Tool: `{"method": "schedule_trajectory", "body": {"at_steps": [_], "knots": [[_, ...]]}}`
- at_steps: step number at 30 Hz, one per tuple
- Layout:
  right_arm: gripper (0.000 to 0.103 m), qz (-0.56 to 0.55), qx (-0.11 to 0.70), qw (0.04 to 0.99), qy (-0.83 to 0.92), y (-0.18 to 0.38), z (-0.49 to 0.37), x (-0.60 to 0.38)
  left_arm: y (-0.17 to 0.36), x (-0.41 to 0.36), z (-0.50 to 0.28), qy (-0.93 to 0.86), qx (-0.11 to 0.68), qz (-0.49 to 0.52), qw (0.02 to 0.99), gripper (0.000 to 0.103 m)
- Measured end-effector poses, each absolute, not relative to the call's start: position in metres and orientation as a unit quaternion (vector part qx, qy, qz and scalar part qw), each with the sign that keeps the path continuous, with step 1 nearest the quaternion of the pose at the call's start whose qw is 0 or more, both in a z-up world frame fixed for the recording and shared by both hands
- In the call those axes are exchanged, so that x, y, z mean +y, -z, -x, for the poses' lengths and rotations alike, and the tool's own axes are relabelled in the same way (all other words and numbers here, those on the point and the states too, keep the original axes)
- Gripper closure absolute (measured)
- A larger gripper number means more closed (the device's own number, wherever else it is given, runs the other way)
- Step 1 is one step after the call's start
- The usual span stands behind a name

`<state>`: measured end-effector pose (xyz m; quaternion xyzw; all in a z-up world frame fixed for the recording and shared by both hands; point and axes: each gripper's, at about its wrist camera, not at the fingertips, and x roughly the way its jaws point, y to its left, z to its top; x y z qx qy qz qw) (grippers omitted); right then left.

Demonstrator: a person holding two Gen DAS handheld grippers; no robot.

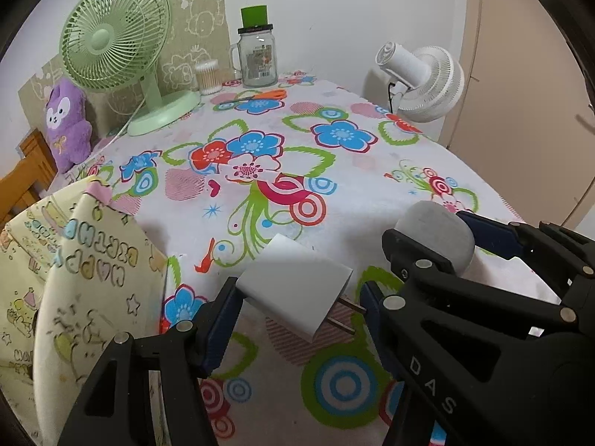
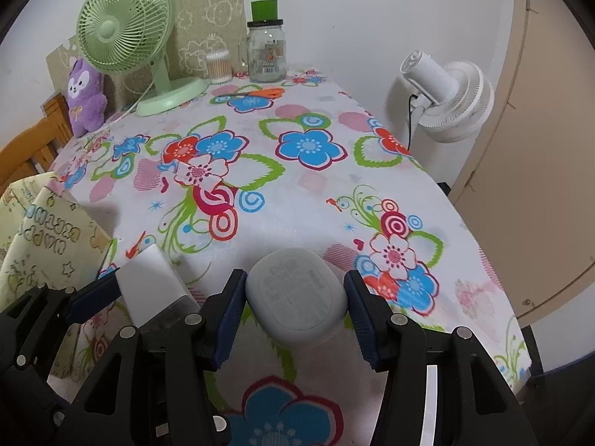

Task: Organize rigid objects
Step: 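Lift the power bank and plug adapter and carry both toward the yellow box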

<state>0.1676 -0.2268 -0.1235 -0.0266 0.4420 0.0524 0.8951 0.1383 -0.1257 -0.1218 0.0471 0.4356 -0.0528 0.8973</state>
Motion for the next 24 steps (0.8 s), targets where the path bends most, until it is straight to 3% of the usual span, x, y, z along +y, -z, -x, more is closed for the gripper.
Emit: {"method": "schedule_trajectory", "body": {"at_steps": [24], "knots": [[0.046, 0.032, 0.408, 0.911, -0.056, 0.077, -0.103, -0.209, 0.080, -0.109, -0.078, 0.057, 0.407, -0.050, 0.910, 0.036]]}}
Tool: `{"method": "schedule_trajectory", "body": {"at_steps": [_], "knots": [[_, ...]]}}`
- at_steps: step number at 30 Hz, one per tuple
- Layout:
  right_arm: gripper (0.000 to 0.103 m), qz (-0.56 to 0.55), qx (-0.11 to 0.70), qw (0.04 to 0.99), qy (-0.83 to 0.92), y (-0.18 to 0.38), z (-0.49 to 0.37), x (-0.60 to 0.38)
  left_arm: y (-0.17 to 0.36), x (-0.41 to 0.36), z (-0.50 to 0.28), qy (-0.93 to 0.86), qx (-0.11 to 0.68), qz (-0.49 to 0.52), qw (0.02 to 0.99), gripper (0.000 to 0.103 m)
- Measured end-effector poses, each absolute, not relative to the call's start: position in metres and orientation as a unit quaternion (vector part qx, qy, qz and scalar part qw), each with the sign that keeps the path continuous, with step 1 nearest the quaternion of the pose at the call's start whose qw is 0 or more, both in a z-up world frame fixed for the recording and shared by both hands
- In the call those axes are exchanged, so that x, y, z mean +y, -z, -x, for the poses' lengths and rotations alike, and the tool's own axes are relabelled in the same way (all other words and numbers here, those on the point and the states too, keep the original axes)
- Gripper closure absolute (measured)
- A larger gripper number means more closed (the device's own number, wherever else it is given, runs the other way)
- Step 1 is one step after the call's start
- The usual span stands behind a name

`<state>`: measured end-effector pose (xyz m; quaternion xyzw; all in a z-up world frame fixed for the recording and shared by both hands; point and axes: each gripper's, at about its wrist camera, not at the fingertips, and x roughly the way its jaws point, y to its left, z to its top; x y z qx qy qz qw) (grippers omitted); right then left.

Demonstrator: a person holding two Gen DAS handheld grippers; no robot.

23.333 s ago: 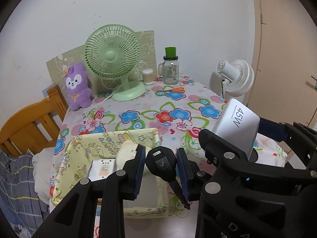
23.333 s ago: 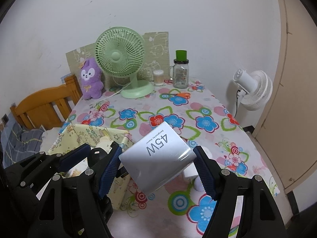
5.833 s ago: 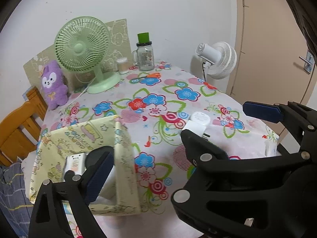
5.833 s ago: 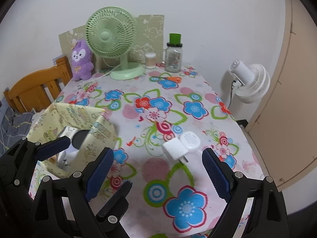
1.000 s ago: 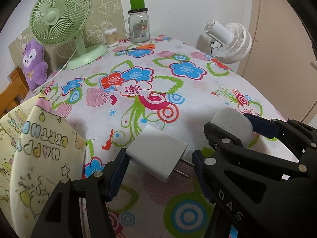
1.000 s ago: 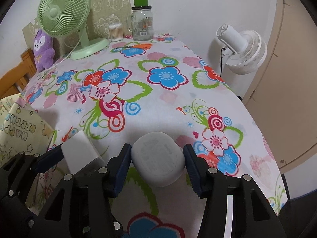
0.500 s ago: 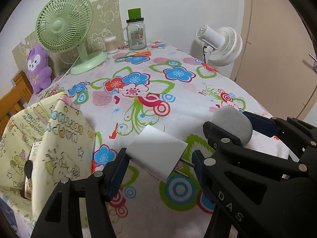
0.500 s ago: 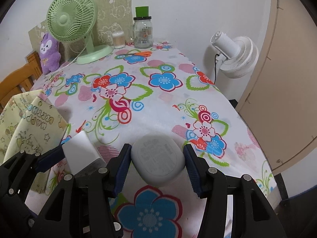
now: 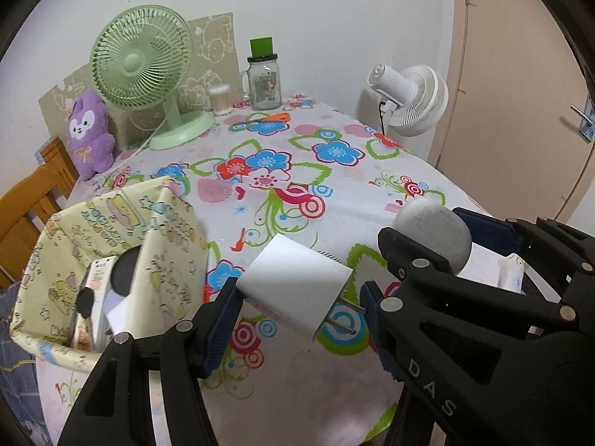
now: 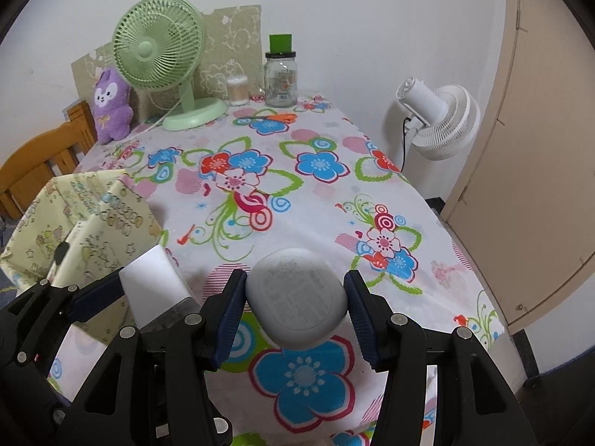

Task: Organize rigid objects
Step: 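Lift the power bank and plug adapter and carry both toward the yellow box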

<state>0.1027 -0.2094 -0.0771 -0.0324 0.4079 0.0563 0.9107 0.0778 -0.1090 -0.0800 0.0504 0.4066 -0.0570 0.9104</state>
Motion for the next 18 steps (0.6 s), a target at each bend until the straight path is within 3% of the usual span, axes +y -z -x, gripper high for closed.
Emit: {"method": "schedule_trajectory", "body": {"at_steps": [18], "knots": [[0.046, 0.028, 0.390, 0.917, -0.076, 0.040, -0.076, -0.181, 0.044, -0.083, -0.053, 0.061, 0.393, -0.075, 0.914, 0.036]]}}
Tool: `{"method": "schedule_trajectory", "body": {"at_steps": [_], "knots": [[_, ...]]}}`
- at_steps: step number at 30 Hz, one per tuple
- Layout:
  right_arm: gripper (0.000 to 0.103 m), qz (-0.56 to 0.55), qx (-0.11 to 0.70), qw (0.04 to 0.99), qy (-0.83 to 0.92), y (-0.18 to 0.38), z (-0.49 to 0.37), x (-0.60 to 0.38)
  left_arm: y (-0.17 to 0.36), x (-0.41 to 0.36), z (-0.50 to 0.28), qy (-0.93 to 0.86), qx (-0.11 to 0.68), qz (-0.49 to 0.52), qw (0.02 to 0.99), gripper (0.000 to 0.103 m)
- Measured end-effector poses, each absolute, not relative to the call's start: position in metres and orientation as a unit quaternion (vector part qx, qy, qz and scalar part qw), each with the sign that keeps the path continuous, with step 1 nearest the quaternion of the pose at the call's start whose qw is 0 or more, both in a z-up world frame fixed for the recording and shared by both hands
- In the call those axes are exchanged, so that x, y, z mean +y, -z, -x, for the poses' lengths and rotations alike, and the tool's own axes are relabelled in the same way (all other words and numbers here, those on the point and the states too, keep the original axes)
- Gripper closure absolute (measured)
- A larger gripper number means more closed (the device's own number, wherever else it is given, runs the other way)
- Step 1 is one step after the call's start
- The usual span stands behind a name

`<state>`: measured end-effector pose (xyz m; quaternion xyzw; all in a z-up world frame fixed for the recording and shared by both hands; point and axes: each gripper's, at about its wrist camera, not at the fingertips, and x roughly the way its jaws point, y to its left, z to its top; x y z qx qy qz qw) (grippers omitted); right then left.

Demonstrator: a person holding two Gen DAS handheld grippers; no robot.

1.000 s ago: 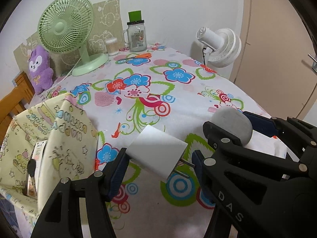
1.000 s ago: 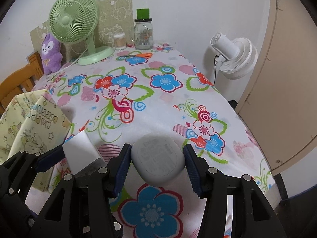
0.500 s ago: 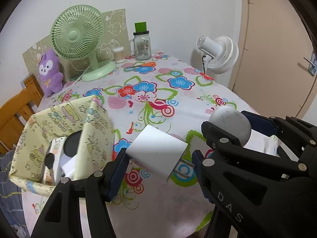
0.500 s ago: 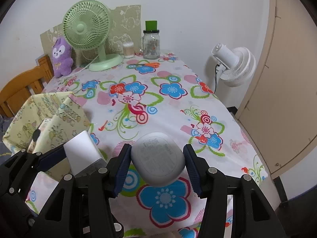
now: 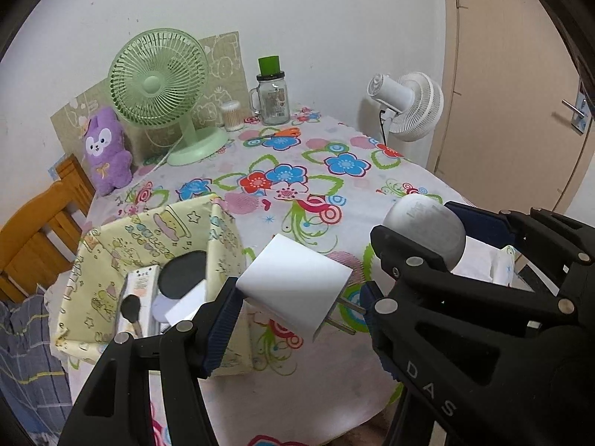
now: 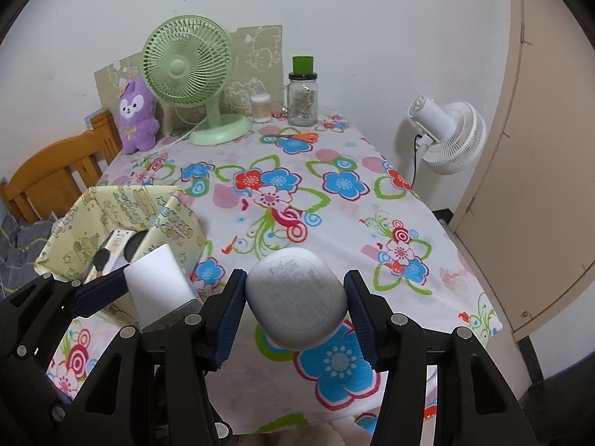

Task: Organize rigid objects
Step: 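Lift the power bank and plug adapter and carry both toward the yellow box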

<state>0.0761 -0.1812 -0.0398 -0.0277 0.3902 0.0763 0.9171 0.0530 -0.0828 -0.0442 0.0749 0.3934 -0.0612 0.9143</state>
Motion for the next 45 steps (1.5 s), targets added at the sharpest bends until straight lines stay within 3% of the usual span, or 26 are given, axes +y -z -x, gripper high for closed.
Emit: {"method": "schedule_trajectory", "body": {"at_steps": [45], "knots": [[0.046, 0.073, 0.389, 0.909, -0.134, 0.035, -0.122, -0.079, 0.042, 0.013, -0.091, 0.013, 0.396, -0.069, 0.916, 0.036]]}}
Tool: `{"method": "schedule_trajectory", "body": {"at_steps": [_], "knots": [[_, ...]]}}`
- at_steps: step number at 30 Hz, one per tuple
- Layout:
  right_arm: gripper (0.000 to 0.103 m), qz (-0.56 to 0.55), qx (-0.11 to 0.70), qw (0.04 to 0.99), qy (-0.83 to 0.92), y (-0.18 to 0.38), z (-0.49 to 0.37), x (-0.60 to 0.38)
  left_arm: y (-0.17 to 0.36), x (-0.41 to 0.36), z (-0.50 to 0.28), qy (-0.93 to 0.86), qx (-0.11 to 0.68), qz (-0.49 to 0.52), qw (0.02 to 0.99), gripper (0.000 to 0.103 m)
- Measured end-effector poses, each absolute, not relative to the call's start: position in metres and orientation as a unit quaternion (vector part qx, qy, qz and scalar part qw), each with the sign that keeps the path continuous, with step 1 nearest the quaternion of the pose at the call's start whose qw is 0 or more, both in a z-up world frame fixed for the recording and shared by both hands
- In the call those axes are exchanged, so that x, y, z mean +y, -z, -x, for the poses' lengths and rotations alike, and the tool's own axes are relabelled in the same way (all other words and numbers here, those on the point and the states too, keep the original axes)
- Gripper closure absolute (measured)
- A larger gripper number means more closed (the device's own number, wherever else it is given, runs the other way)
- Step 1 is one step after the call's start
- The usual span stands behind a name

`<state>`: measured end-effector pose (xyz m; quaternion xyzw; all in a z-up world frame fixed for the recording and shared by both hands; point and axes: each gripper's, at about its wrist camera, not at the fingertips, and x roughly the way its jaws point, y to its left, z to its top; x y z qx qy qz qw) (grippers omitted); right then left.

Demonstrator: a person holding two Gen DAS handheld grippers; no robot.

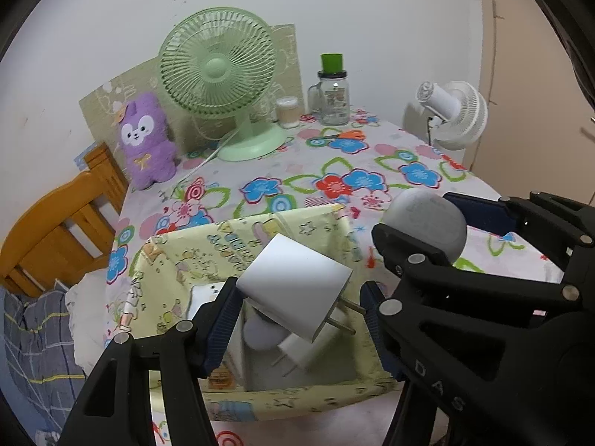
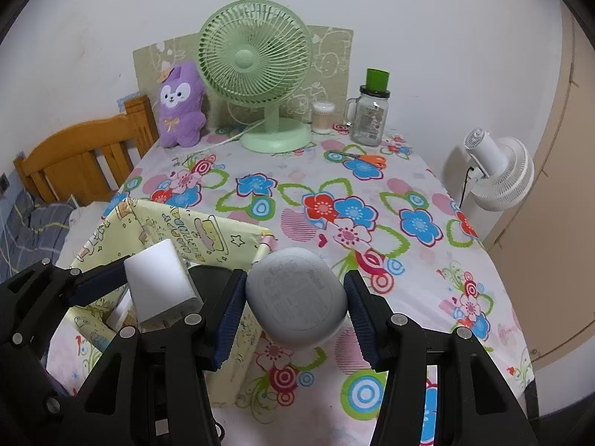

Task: Organize rigid objects
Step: 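Lift the power bank and plug adapter and carry both toward the yellow box, then lower the adapter with the left tool while the right tool lowers the power bank into the box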

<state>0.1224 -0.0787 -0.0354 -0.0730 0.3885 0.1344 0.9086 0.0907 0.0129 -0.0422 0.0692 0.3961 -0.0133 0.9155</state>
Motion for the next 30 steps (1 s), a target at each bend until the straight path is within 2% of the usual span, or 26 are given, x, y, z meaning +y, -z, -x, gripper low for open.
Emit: {"method": "schedule_trajectory", "body": {"at_steps": [30], "knots": [[0.046, 0.098, 0.432, 0.872, -0.209, 0.073, -0.150, 0.000, 0.078, 0.082, -0.106, -0.027, 0.434, -0.019, 0.900, 0.036]]}}
